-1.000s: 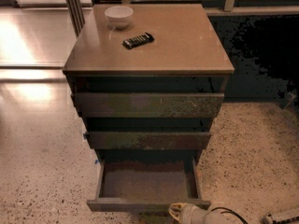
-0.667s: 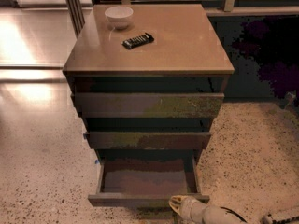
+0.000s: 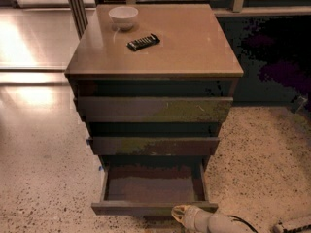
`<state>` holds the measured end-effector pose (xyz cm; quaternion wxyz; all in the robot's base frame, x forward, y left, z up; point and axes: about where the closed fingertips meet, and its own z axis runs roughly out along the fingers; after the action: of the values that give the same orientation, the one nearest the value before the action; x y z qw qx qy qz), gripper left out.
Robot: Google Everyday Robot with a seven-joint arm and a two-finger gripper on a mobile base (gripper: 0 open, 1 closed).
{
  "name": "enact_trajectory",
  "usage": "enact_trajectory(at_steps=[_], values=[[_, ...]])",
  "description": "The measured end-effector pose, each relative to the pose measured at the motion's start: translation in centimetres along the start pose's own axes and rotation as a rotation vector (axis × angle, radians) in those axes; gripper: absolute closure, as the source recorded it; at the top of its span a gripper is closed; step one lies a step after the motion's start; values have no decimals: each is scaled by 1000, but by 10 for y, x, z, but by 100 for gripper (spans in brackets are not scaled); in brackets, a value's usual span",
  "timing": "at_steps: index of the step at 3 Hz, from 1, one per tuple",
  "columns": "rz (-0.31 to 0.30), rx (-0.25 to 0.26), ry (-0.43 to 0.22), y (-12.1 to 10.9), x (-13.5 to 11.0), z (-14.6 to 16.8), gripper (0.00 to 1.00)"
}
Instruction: Close bottom drawer
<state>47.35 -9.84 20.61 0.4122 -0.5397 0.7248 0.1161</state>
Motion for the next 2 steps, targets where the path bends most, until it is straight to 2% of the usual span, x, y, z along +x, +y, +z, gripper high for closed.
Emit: enact_trajectory(at_steps=[2], values=[[10, 8, 9, 5, 5, 0, 100]])
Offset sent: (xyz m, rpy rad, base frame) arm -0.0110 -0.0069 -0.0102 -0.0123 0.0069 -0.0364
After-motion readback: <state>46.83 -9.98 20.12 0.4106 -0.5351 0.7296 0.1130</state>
